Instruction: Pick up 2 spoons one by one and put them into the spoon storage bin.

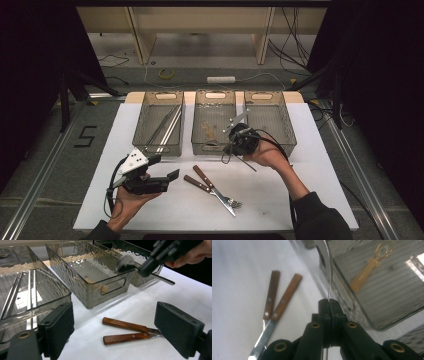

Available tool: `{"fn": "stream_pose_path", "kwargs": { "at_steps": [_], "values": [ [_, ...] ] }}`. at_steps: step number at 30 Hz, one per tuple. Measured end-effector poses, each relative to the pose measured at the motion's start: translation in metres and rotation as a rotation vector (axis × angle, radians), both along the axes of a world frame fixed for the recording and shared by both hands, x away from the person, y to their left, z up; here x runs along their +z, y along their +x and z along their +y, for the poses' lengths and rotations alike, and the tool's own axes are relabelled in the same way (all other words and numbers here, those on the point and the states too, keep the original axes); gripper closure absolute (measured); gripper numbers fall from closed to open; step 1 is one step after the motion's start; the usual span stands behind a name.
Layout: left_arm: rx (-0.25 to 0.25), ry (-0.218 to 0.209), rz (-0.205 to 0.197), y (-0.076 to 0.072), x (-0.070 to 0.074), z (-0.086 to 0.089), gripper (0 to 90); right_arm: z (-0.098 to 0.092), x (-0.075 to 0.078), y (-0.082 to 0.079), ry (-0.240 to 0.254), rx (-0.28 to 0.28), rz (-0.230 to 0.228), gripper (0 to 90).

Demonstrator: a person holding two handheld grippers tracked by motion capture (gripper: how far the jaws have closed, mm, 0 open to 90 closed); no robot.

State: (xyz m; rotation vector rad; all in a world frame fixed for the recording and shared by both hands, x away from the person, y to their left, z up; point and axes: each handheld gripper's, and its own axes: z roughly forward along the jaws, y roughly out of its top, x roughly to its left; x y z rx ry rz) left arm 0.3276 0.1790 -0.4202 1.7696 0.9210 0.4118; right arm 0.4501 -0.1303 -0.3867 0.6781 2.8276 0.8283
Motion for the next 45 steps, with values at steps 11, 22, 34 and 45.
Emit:
{"fn": "stream_pose_path", "kwargs": {
  "at_steps": [11,22,34,45],
  "values": [
    [-0.001,0.0,0.0,0.0,0.0,0.0,15.5,0.009,0.017,0.022,0.077,-0.094,0.013,90.0],
    [-0.004,-0.004,-0.001,0.0,0.0,0.0,15.5,0.024,0.035,0.055,0.174,-0.237,0.014,90.0],
    [-0.009,-0.011,-0.005,-0.001,0.001,0.0,15.5,0.041,0.043,0.089,0.173,-0.347,-0.016,90.0],
    [-0.012,-0.015,-0.004,-0.002,0.001,-0.001,15.5,0.044,0.033,0.104,0.167,-0.41,-0.035,90.0]
  ]
}}
